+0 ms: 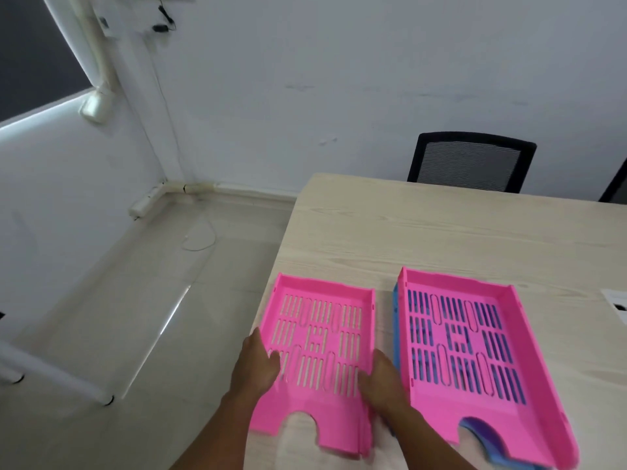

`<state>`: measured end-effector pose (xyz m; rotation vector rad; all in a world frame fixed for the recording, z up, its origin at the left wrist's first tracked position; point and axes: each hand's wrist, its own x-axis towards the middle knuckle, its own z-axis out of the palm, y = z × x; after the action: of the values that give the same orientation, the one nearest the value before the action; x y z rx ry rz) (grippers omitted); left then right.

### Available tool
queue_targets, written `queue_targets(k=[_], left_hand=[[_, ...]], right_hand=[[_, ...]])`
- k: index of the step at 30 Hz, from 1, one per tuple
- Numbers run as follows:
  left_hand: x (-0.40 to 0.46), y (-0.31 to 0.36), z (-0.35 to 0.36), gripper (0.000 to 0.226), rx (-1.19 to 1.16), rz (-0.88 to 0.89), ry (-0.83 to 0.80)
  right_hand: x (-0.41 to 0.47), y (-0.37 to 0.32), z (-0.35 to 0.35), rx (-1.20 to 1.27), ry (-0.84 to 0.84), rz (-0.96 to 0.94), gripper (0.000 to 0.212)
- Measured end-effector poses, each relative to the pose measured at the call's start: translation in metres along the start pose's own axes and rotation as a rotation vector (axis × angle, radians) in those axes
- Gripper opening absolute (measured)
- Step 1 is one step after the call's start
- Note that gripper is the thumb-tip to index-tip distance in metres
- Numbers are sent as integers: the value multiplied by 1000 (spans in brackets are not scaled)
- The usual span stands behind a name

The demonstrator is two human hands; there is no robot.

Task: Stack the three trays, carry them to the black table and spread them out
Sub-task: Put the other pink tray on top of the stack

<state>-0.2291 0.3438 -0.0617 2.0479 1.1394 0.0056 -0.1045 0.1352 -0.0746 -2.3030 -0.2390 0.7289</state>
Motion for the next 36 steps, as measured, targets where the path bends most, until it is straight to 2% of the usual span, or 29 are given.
queue_targets(k=[6,9,13,19,21,28,34,36], left_hand=[[1,-22,-7,47,-93,-30,55],[-2,-31,-7,42,-240,-79,55],[-2,-34,-12,25,-476,-149,79],[3,-25,-26,36,-677,-85,66],[2,-17,-30,36,-679,-26,60],[-4,40,-35,45,-634,193,92],[-20,114,-8,45,-544,351,61],[-27,134,10,46,-509,389,34]], right_hand=[[-6,-2,8,28,-30,40,66],[-10,-3,10,34,-6,8,64],[-16,-17,6,108,6,-133,51],[-5,-43,-13,146,148,-328,49],[-1,-50,-23,186,152,-342,49],[8,-54,-87,199,335,-348,47],[-8,-27,-163,218,504,-352,39],[-14,-9,-189,209,512,-314,39]])
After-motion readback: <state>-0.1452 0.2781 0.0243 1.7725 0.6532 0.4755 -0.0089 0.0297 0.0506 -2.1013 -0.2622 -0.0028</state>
